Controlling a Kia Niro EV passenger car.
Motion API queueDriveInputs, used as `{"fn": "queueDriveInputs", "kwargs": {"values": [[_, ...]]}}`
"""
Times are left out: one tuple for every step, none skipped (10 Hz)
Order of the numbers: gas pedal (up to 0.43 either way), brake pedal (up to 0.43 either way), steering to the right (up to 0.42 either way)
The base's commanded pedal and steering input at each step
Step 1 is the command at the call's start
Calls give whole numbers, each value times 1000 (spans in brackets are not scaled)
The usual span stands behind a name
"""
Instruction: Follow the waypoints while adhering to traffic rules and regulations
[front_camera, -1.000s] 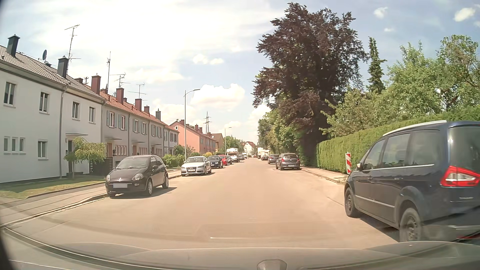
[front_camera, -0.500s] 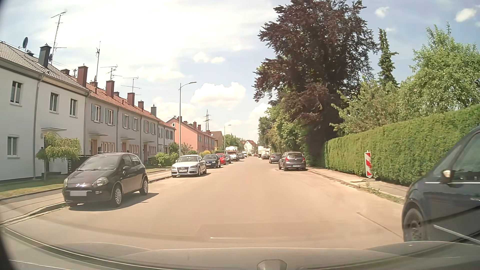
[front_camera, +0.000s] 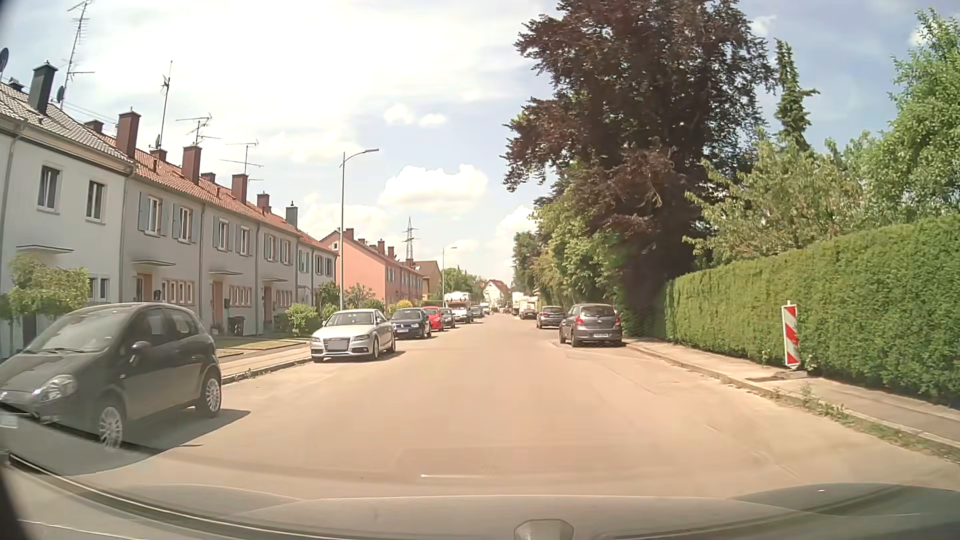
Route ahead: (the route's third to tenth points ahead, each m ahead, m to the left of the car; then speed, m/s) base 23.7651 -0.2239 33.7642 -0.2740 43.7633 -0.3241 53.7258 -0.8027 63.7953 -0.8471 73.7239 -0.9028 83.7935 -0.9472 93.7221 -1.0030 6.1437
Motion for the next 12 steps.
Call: {"fn": "queueDriveInputs", "kwargs": {"values": [[150,0,1],[130,0,0],[130,0,0],[118,0,-2],[110,0,-3],[110,0,-3],[110,0,-4],[110,0,-4],[110,0,-3],[110,0,-3],[98,0,-3],[87,0,-3]]}}
